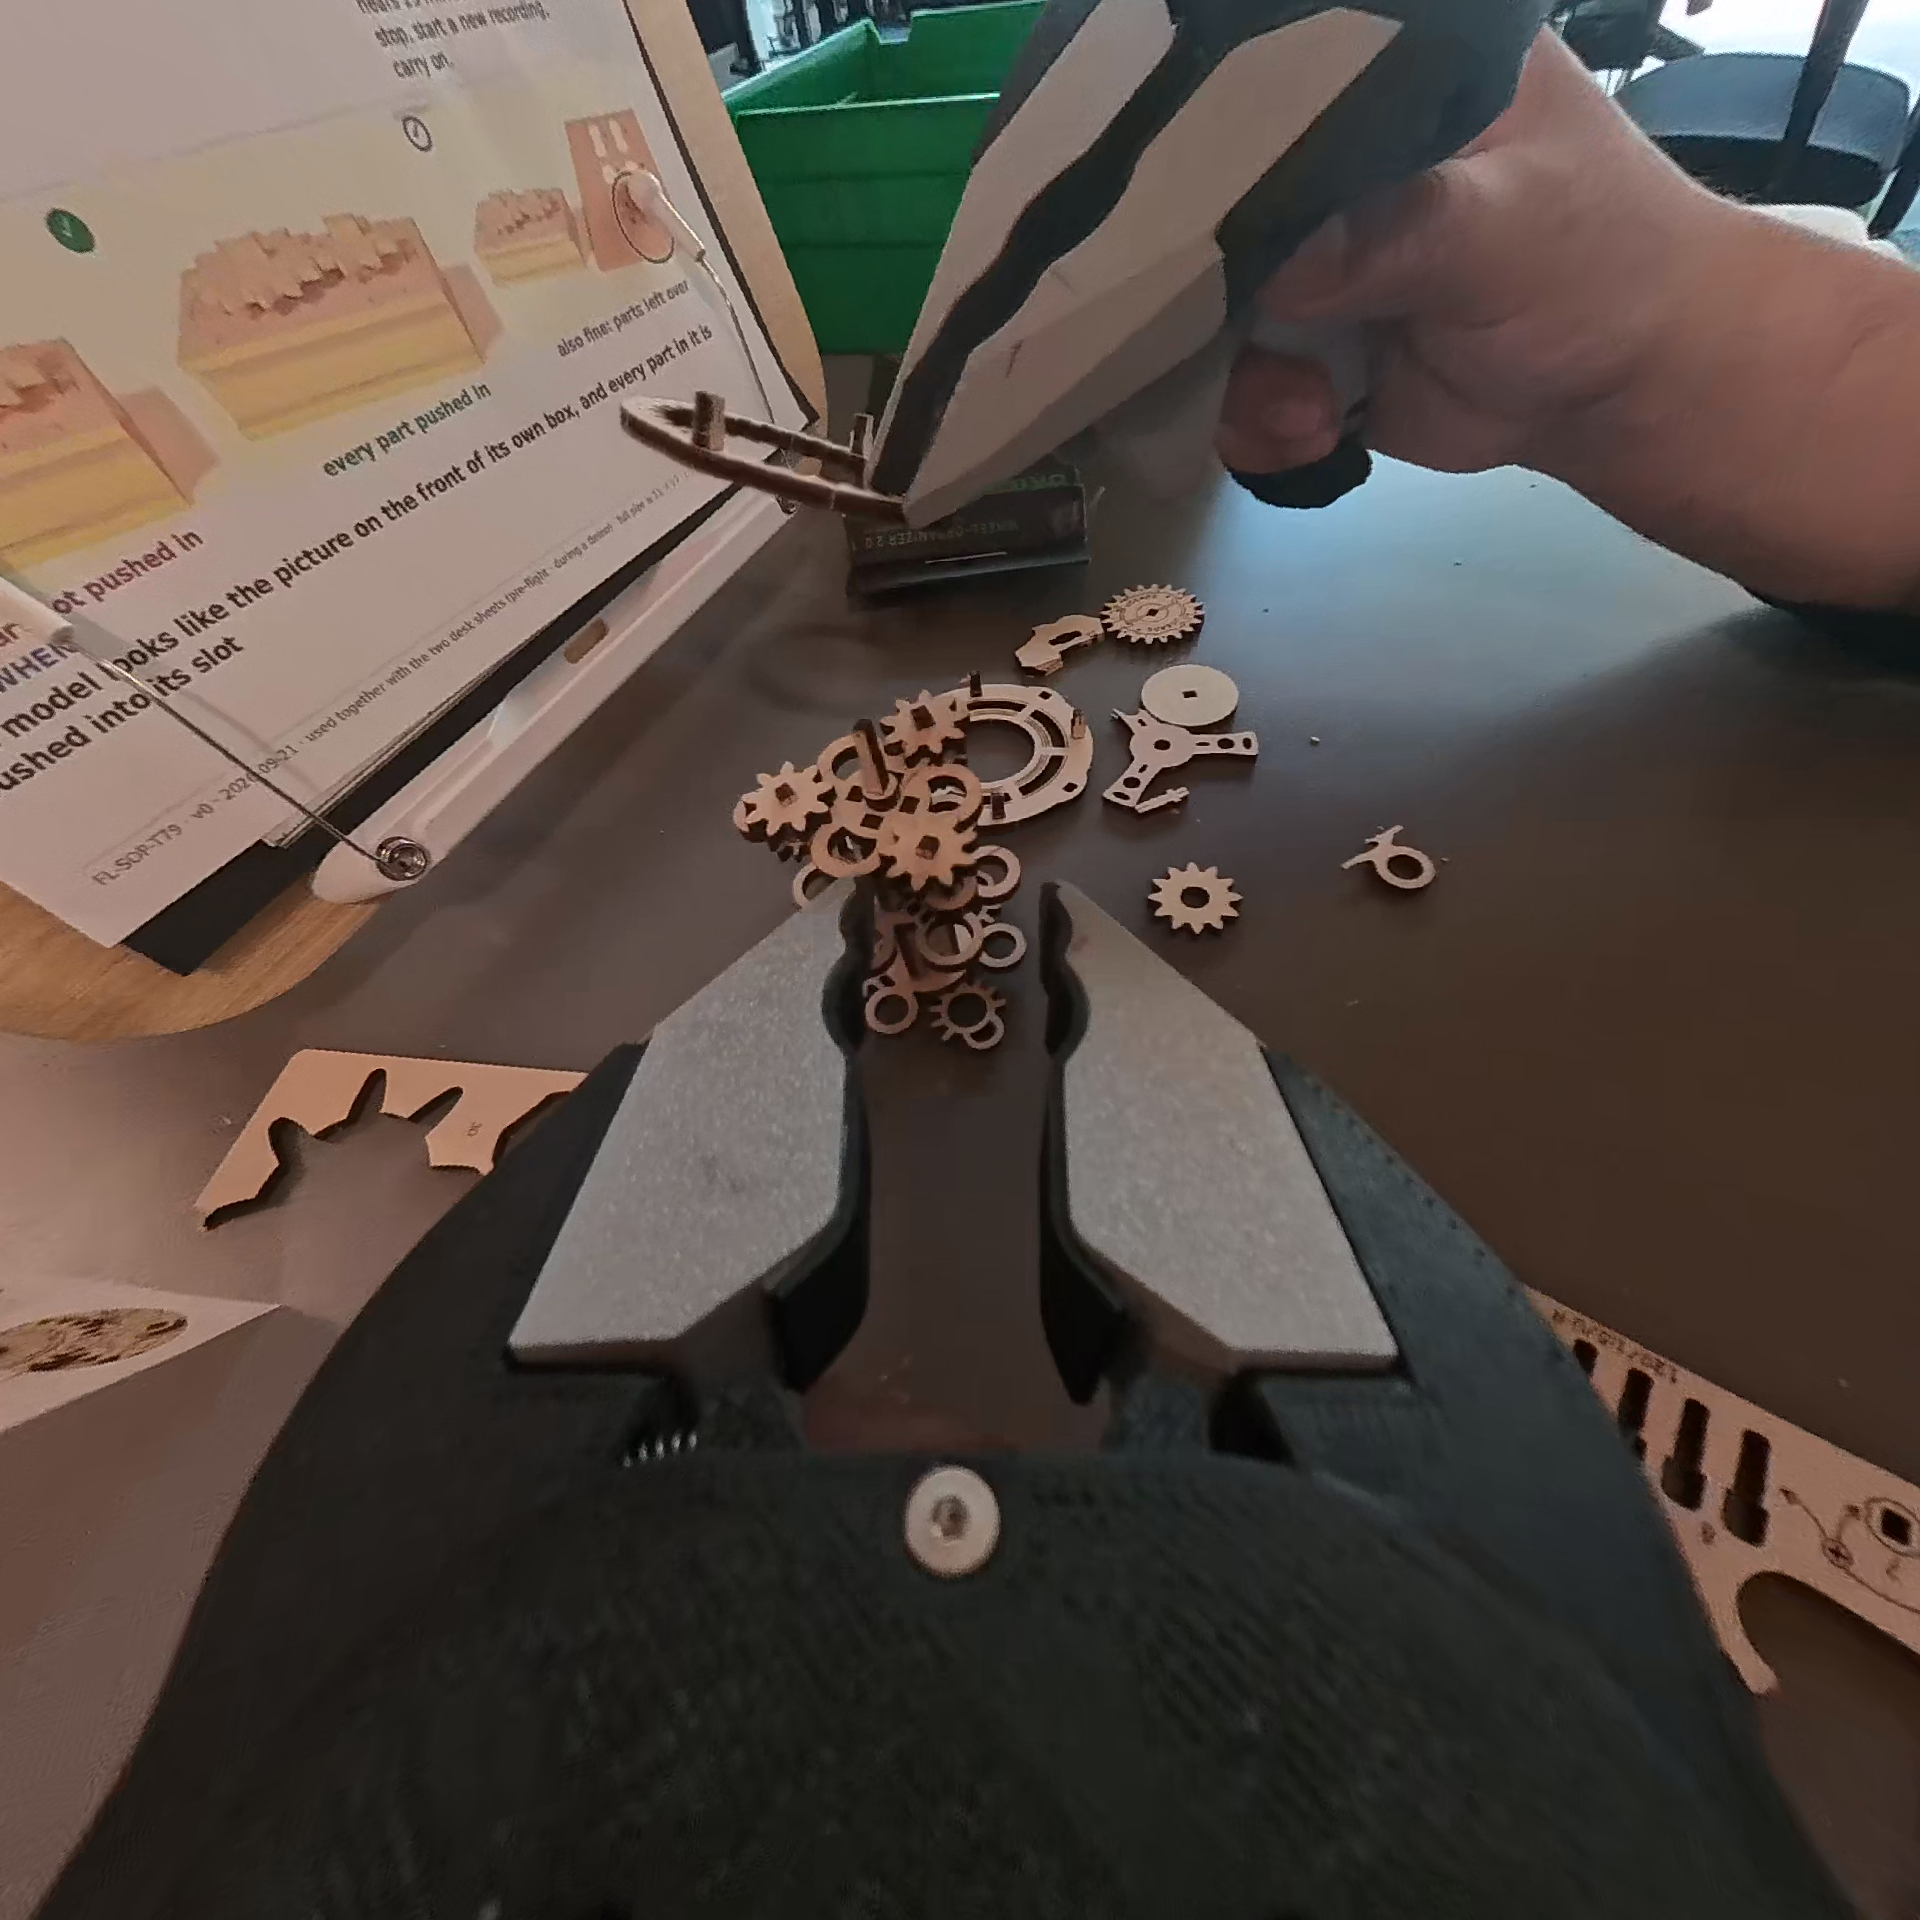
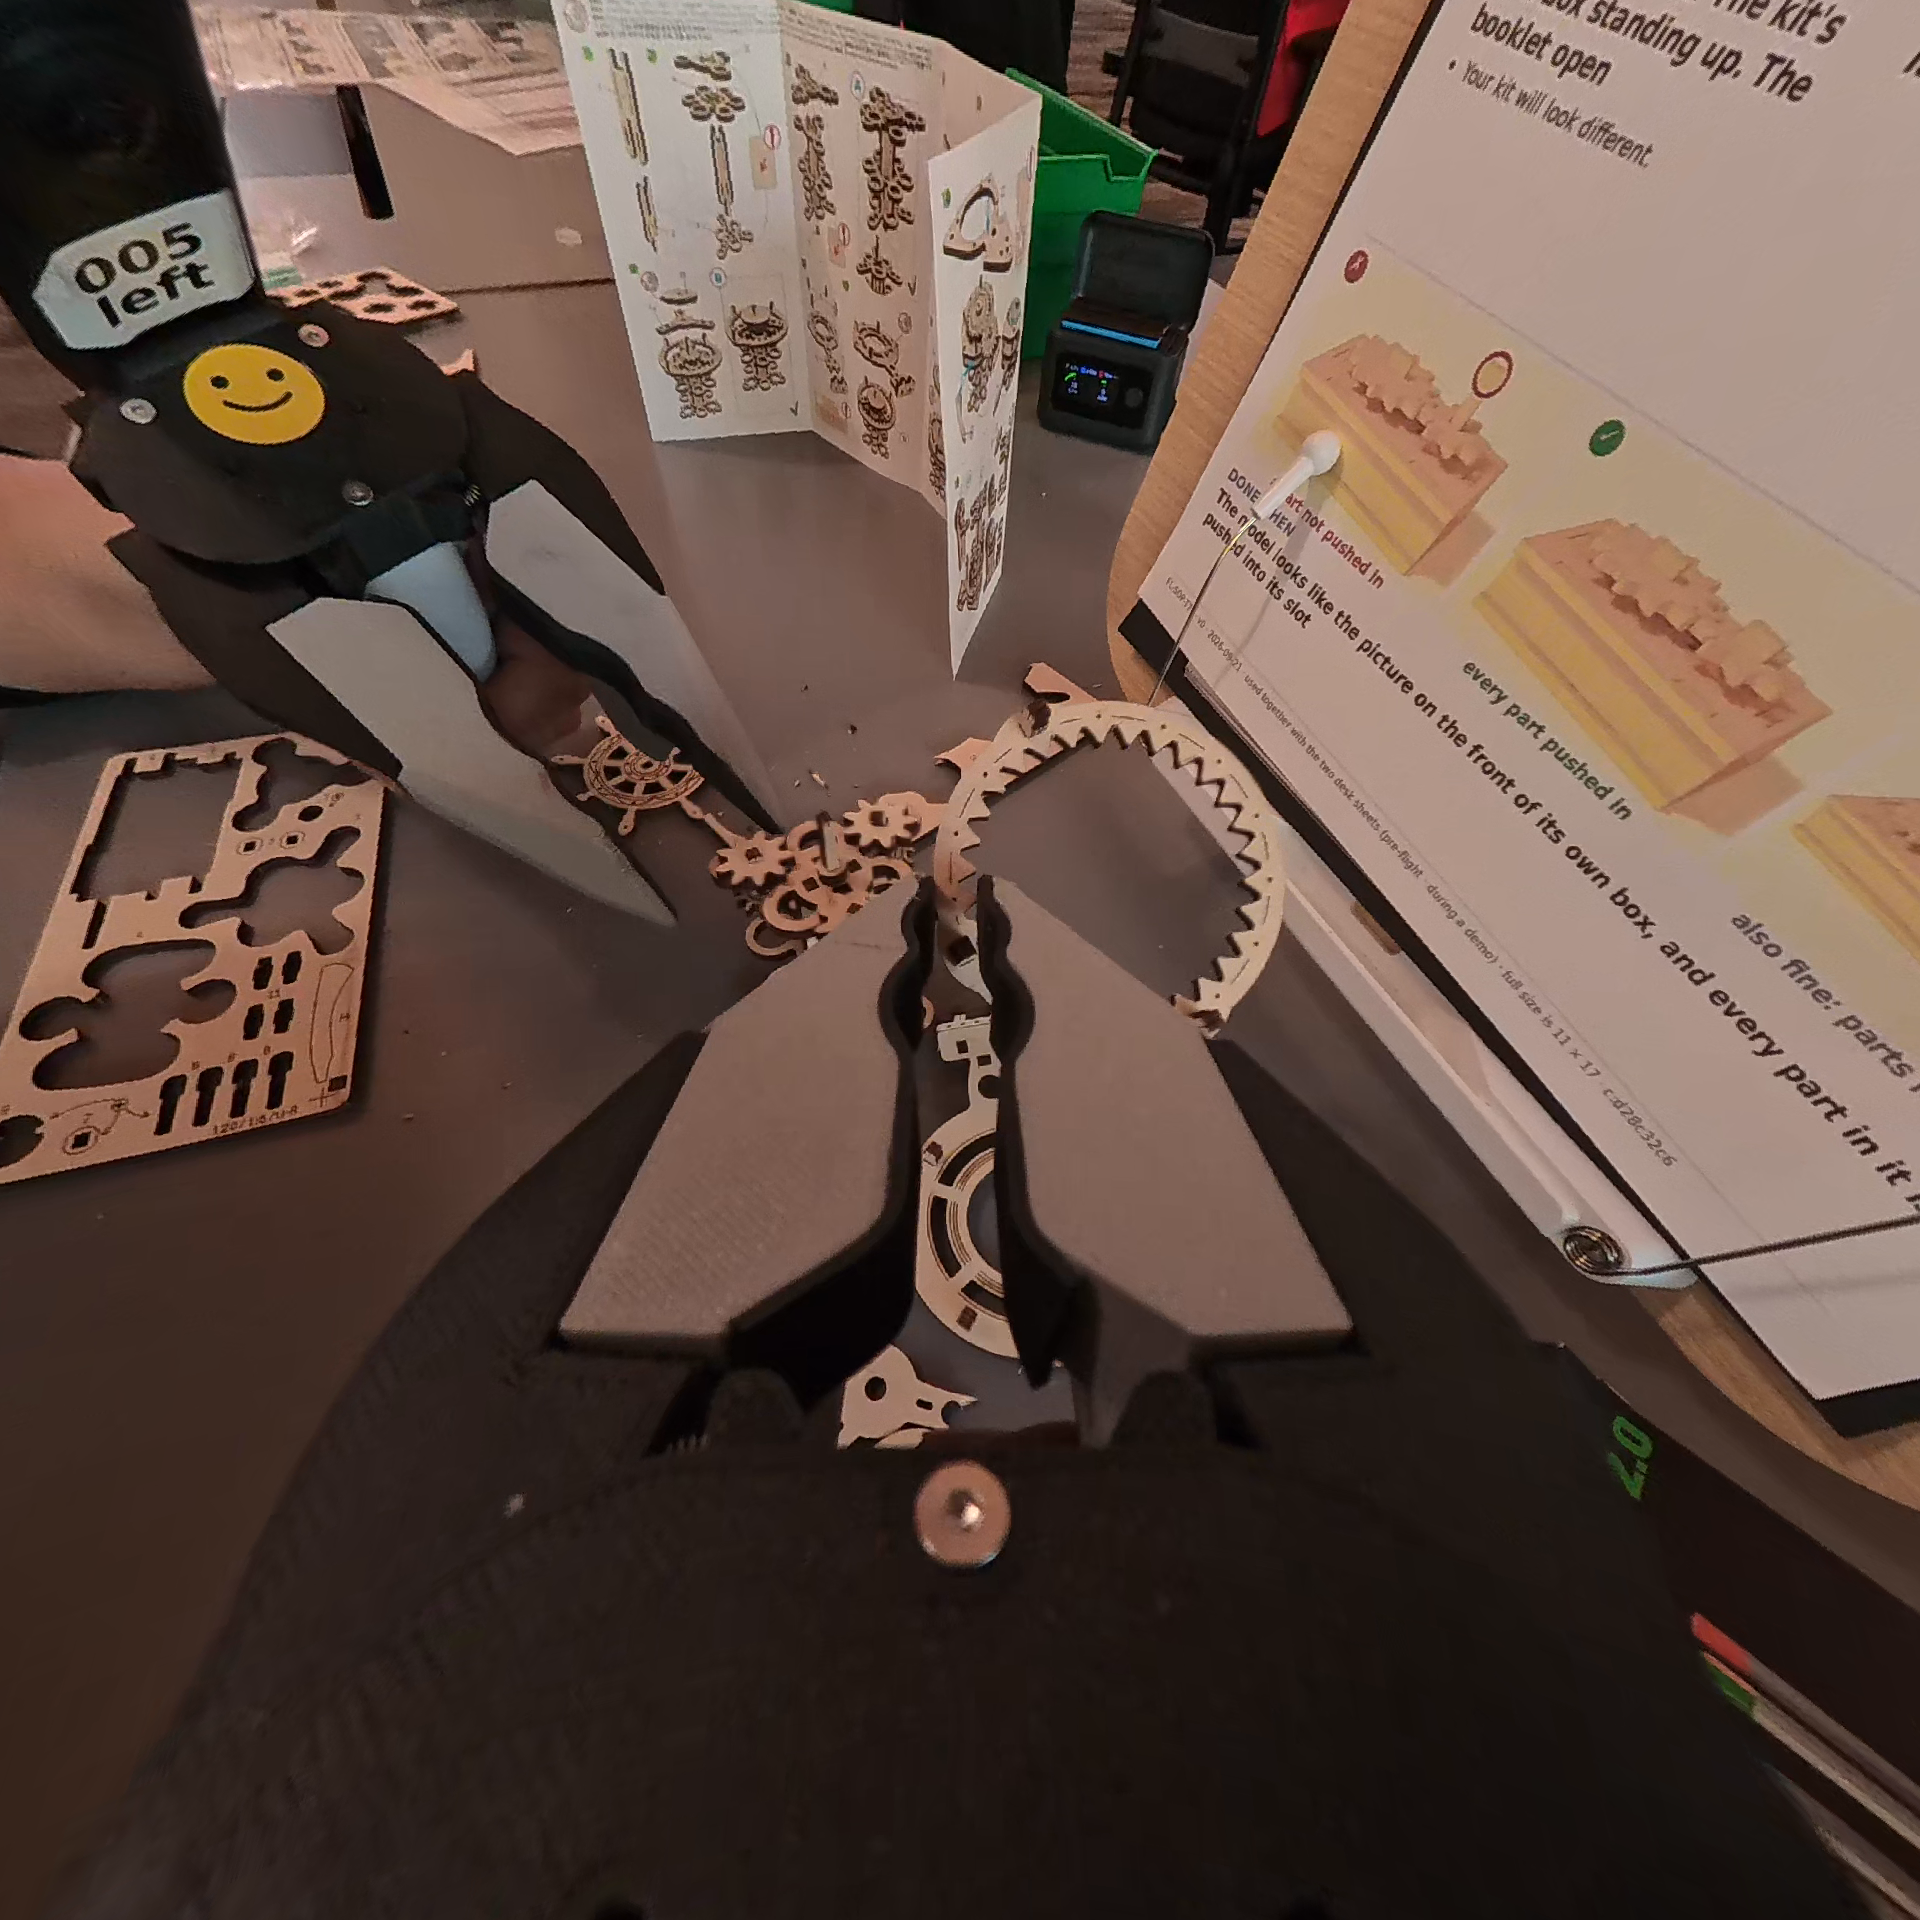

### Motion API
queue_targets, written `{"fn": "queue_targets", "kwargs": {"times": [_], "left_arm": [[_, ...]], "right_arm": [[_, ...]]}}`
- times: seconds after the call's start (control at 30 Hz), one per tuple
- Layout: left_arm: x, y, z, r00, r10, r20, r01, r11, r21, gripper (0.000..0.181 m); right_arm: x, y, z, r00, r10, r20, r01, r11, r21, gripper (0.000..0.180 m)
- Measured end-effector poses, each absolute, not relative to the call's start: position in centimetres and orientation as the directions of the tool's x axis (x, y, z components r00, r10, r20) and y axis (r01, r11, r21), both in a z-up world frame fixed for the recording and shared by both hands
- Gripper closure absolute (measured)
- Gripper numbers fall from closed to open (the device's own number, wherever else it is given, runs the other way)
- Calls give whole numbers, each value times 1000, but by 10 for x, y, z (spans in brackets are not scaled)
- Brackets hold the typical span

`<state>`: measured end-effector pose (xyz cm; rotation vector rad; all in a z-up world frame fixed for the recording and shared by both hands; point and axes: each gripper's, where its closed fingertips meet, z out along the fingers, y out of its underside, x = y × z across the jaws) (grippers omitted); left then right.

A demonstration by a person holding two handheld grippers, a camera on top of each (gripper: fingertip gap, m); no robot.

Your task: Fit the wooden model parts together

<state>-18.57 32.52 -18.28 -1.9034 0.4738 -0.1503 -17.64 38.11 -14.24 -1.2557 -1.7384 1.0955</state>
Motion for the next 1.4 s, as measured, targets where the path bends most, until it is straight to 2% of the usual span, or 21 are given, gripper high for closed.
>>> {"fn": "queue_targets", "kwargs": {"times": [0.03, 0.77, 0.97, 1.23, 1.4], "left_arm": [[-187, 325, -183, 912, -392, -118, -251, -308, -918, 151], [-191, 327, -187, 917, -381, -116, -249, -322, -913, 151], [-208, 324, -161, 942, -329, -61, -157, -274, -949, 152], [-233, 328, -160, 968, -249, -32, -106, -291, -951, 151], [-289, 306, -80, 984, -147, -105, -130, -172, -977, 148]], "right_arm": [[-176, 381, -142, -270, 960, 72, 349, 167, -922, 176], [-171, 374, -142, -300, 947, 114, 348, 220, -912, 175], [-169, 373, -139, -301, 946, 125, 341, 229, -912, 176], [-164, 373, -131, -300, 945, 129, 314, 226, -922, 176], [-161, 380, -125, -286, 952, 109, 292, 194, -936, 176]]}}
